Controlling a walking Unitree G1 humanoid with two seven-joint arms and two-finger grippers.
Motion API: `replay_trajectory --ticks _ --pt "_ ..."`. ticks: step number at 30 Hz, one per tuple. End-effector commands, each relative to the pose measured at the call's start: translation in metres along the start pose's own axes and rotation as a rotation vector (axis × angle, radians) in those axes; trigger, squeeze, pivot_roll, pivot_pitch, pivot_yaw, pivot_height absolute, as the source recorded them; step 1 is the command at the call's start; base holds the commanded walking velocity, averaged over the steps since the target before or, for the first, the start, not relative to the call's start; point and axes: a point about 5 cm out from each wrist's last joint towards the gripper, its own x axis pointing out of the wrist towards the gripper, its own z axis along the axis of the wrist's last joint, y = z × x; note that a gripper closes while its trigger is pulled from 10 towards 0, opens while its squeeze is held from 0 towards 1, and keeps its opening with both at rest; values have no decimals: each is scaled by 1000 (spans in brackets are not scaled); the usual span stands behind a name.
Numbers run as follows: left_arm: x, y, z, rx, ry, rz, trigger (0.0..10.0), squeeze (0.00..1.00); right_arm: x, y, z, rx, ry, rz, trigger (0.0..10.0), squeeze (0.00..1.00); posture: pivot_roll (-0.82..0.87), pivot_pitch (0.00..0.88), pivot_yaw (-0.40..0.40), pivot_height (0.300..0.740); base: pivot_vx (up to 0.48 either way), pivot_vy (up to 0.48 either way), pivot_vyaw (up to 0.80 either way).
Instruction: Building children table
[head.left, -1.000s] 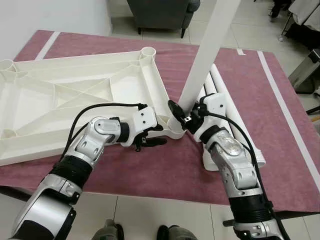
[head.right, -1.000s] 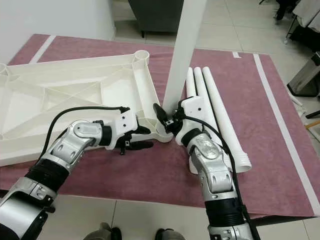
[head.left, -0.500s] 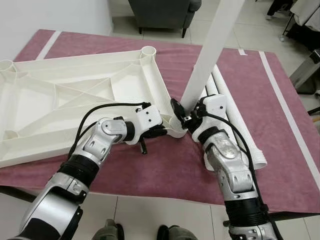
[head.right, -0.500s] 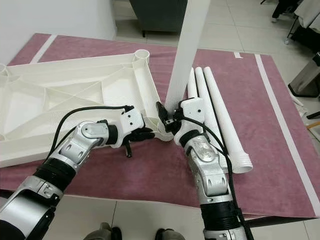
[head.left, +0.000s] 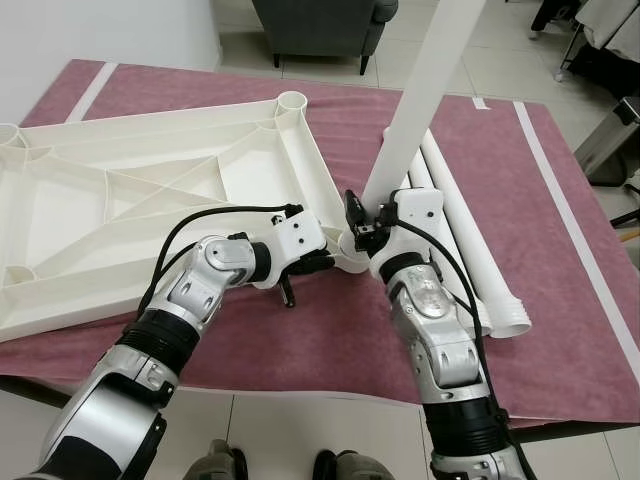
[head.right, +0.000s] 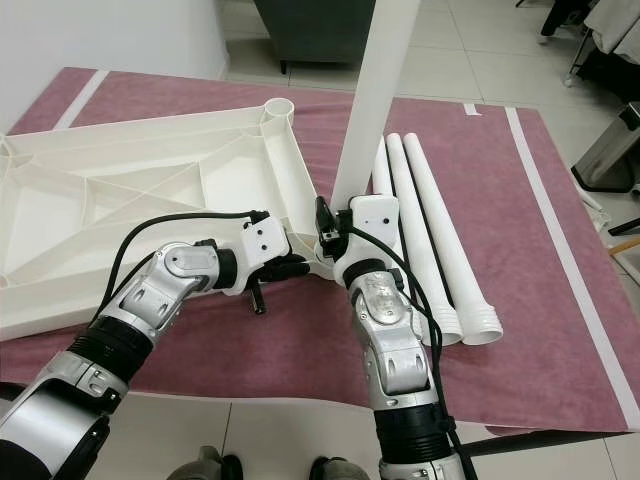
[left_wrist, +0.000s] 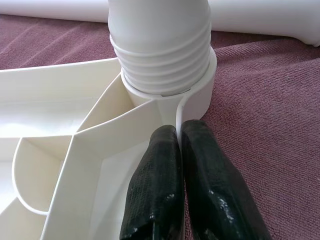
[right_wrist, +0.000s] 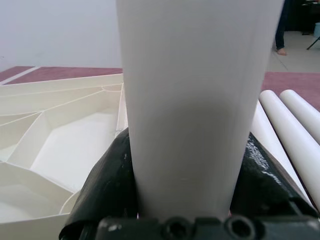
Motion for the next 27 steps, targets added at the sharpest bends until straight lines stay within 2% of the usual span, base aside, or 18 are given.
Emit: replay_trajectory --ticks 1,4,11,12,13,14,15,18,19,27 --pt "-4 -7 -17 -47 44 -14 0 0 -17 -35 -53 -99 279 -260 10000 0 55 151 17 740 0 0 0" --pt "-5 -8 -17 -45 44 -20 0 0 -24 -32 -58 -105 313 -314 10000 0 56 151 16 740 0 0 0" --pt "-5 -8 -18 -45 45 -22 0 0 -23 -26 -56 -98 286 -263 10000 0 54 150 17 740 0 0 0" --pt "-5 -8 -18 -45 45 -24 0 0 -21 -24 -54 -90 270 -240 10000 529 54 149 17 740 0 0 0" --pt "-5 -8 -18 -45 45 -25 0 0 -19 -23 -52 -86 261 -231 10000 737 54 149 17 740 0 0 0" --pt "-5 -8 -18 -45 45 -25 0 0 -19 -23 -52 -86 261 -231 10000 737 54 149 17 740 0 0 0" --pt "-5 -8 -18 -44 45 -25 0 0 -18 -23 -51 -81 255 -227 10000 1000 54 148 16 740 0 0 0" --pt "-5 -9 -18 -44 45 -25 0 0 -17 -23 -49 -80 247 -227 10000 1000 56 146 14 740 0 0 0" --pt "-6 -9 -18 -44 44 -25 0 0 -15 -22 -45 -72 224 -208 10000 0 57 145 13 740 0 0 0" --pt "-6 -9 -19 -44 44 -25 0 0 -11 -13 -32 -43 139 -80 10000 0 56 142 13 740 0 0 0"
